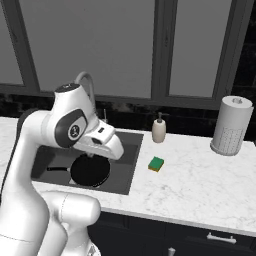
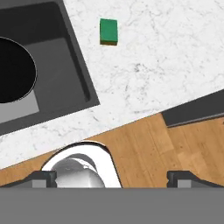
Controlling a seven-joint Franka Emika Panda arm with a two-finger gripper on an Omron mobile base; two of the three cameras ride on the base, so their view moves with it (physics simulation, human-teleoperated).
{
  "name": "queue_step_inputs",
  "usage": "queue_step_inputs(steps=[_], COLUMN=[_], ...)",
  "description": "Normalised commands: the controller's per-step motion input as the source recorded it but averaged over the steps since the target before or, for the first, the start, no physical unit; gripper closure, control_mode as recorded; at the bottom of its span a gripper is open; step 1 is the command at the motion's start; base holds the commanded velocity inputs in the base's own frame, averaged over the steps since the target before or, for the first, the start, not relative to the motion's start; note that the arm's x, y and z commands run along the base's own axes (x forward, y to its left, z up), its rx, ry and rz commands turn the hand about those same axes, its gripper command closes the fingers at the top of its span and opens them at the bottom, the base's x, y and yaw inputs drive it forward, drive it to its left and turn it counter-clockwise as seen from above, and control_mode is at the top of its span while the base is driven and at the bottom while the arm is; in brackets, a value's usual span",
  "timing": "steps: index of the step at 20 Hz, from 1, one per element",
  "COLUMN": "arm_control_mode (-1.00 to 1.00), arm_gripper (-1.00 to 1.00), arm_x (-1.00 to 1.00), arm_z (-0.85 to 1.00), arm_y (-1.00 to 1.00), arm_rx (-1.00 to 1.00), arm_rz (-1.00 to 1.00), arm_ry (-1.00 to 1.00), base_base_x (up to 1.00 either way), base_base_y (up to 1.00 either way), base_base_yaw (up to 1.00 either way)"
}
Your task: Pick the pan and sponge and place them into the sink. Then turn on the water.
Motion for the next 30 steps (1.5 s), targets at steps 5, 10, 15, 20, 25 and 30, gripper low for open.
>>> queue_step_inputs(steps=[5, 10, 15, 20, 25, 30], arm_control_mode=[-1.0, -1.0, -1.0, -1.0, -1.0, -1.0], arm_gripper=[-1.0, -1.0, -1.0, -1.0, -1.0, -1.0], arm_x=[0.64, 0.67, 0.72, 0.7, 0.5, 0.18], arm_z=[-0.04, -0.02, -0.04, -0.31, -0.47, -0.34], arm_y=[-0.78, -0.36, -0.07, -0.02, -0.12, -0.09], arm_rx=[0.08, 0.01, 0.01, 0.01, 0.05, 0.14], arm_rz=[0.08, 0.01, 0.0, 0.01, 0.01, -0.02], arm_ry=[0.0, 0.02, 0.04, 0.01, 0.02, 0.04], base_base_x=[0.0, 0.0, 0.0, 0.0, 0.0, 0.0], base_base_y=[0.0, 0.0, 0.0, 0.0, 0.0, 0.0], base_base_yaw=[0.0, 0.0, 0.0, 0.0, 0.0, 0.0])
